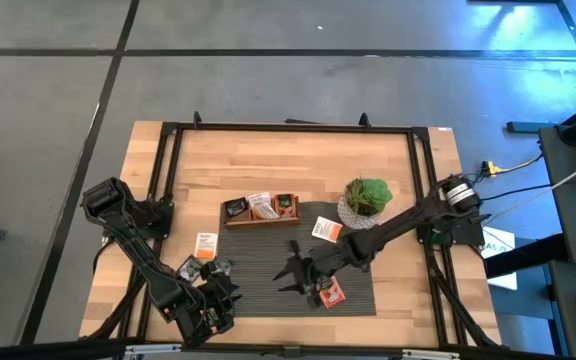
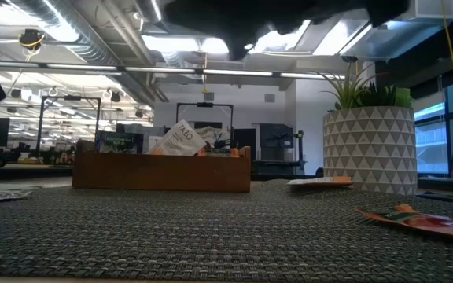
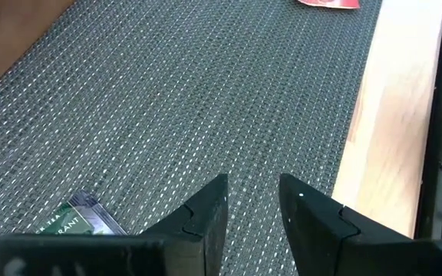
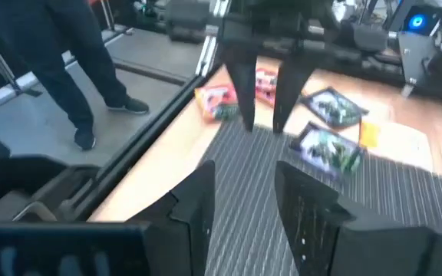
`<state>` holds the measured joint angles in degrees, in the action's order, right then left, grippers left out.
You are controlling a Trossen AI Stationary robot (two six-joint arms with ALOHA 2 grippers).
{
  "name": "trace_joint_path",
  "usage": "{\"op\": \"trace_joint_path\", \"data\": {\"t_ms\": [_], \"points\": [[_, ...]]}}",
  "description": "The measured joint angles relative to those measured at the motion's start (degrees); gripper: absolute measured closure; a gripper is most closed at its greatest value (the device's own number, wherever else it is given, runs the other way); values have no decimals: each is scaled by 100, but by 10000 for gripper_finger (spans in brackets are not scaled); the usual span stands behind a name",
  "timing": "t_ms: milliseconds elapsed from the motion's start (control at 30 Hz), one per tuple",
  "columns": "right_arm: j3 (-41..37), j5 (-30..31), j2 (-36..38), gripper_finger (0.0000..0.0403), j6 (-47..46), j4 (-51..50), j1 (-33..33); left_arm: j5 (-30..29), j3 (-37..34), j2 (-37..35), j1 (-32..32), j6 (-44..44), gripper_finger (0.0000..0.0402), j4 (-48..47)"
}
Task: Pick & Place Tea
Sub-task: Put the orange tea bag to the right section of the wooden organizer
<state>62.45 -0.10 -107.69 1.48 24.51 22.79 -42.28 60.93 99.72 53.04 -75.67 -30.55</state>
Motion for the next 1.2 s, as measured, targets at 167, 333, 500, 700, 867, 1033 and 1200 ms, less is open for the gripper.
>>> {"op": "trace_joint_path", "data": {"t_ms": [167, 333, 500, 700, 867, 1033, 1200], "points": [[-883, 3, 795, 264, -612, -9, -2, -6, 0, 0, -9, -1, 288, 112], [-1570, -166, 1265, 264, -1183, -42, -1, -18, 0, 2, -272, 214, 288, 563], [-1822, -723, 1574, 264, -1360, -468, 53, 531, -5, 186, -913, 2327, 288, 2243], [-1816, -711, 1818, 264, -1367, -1361, 232, 997, 295, 717, -1538, 4919, 320, 4043], [-1818, -708, 1876, 264, -1729, -2118, 389, 1050, 1356, 1290, -1785, 5665, 377, 3302], [-1816, -550, 1881, 264, -1950, -2482, 499, 1075, 2325, 1988, -2012, 6022, 397, 3086], [-1816, -538, 1873, 264, -2247, -2837, 522, 1387, 2884, 2598, -2260, 6083, 398, 3024]]}}
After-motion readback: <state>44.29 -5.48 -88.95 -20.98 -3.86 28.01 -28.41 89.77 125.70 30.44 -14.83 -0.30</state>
